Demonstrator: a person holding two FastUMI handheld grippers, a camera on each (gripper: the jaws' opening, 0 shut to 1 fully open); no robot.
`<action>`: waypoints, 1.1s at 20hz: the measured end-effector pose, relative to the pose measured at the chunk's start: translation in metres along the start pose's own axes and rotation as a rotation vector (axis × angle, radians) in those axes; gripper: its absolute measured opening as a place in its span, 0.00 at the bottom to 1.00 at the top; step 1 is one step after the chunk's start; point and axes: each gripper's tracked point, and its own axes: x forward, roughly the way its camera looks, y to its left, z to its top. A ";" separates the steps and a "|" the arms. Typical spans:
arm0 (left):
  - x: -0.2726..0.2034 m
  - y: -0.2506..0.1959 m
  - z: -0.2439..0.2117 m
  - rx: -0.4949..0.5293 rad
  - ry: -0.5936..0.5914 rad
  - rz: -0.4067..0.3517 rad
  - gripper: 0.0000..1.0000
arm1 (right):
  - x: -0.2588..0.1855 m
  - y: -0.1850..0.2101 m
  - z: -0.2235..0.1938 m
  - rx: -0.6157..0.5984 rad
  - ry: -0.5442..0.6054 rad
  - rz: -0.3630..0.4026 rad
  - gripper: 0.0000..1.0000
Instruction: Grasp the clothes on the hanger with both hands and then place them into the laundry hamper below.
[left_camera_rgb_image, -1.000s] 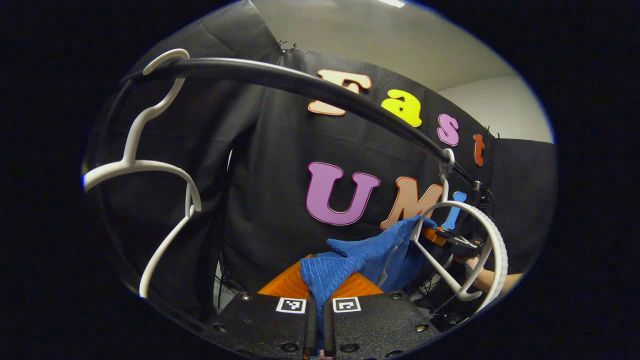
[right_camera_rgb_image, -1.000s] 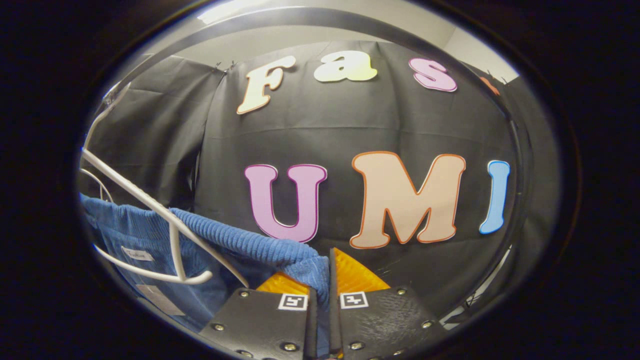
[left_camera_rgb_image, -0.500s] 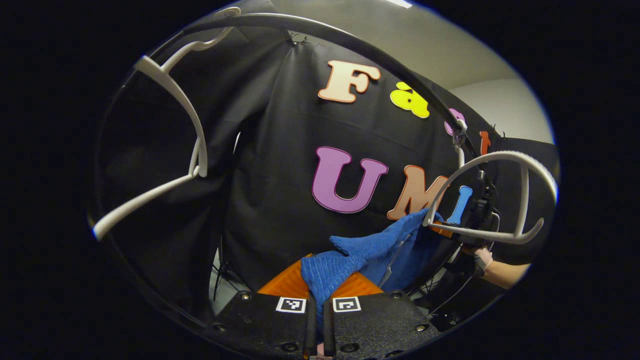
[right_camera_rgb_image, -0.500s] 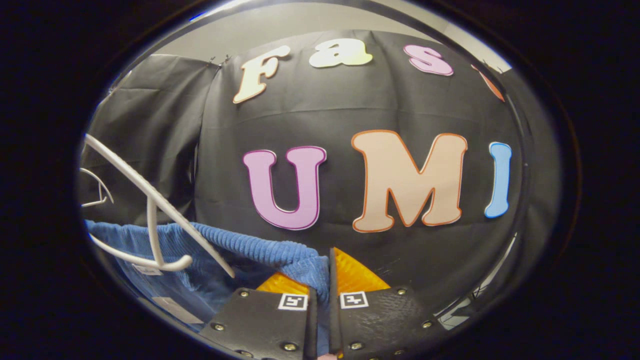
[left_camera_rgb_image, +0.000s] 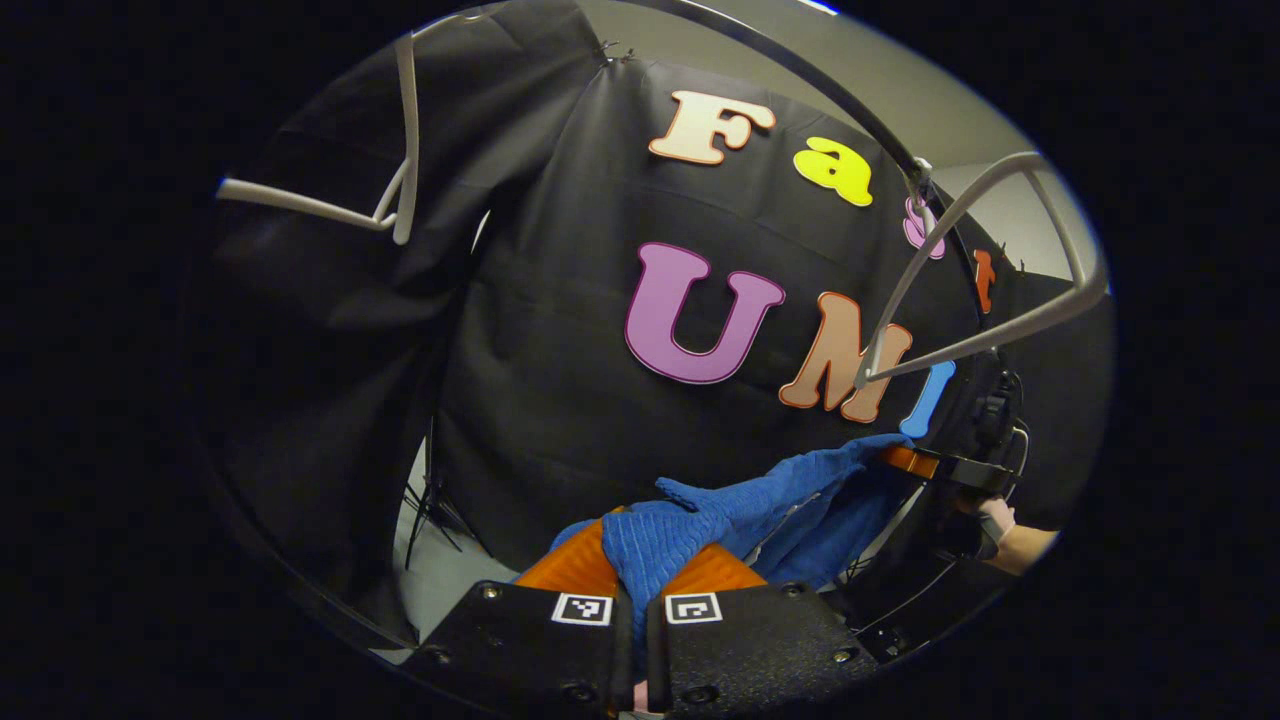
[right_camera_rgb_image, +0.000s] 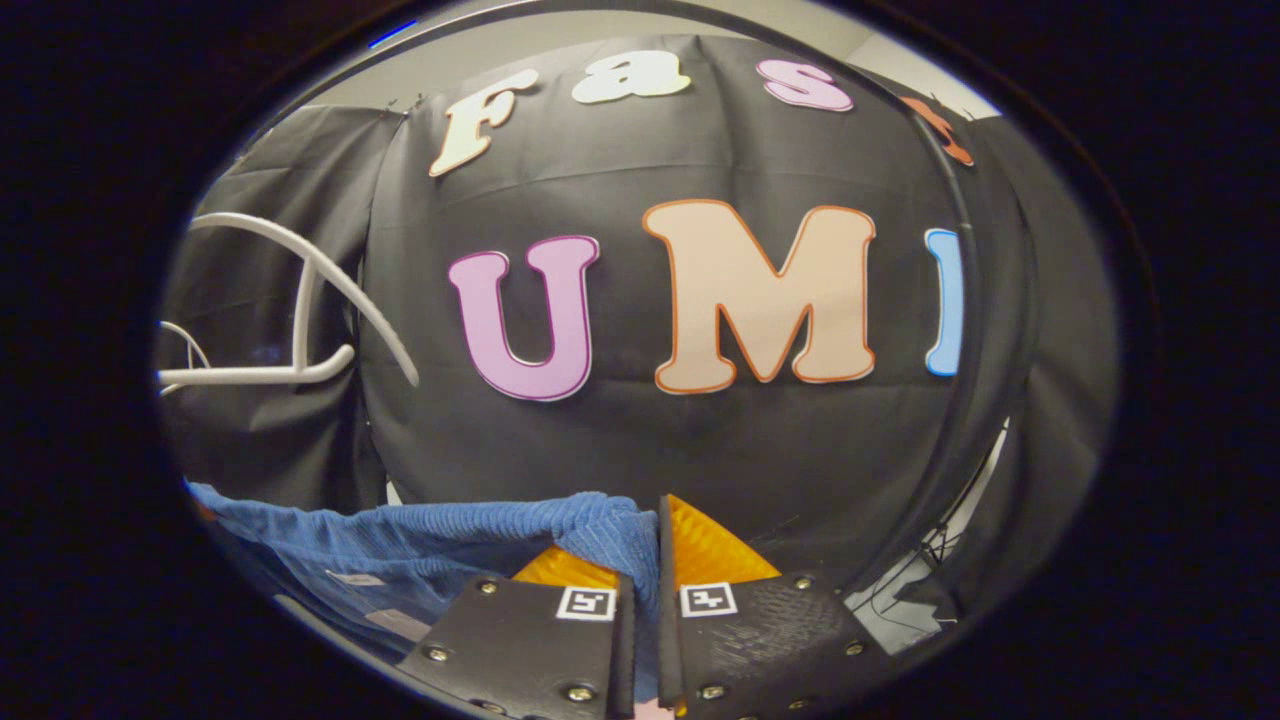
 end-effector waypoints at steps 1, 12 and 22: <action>0.002 -0.003 -0.006 -0.002 0.000 -0.002 0.06 | -0.006 -0.004 -0.003 0.004 0.004 -0.004 0.10; -0.016 -0.054 -0.049 -0.159 -0.013 -0.005 0.06 | -0.067 -0.005 -0.019 0.011 0.017 0.025 0.10; -0.066 -0.069 -0.049 0.028 -0.058 0.083 0.06 | -0.106 0.006 -0.008 0.006 -0.019 0.071 0.14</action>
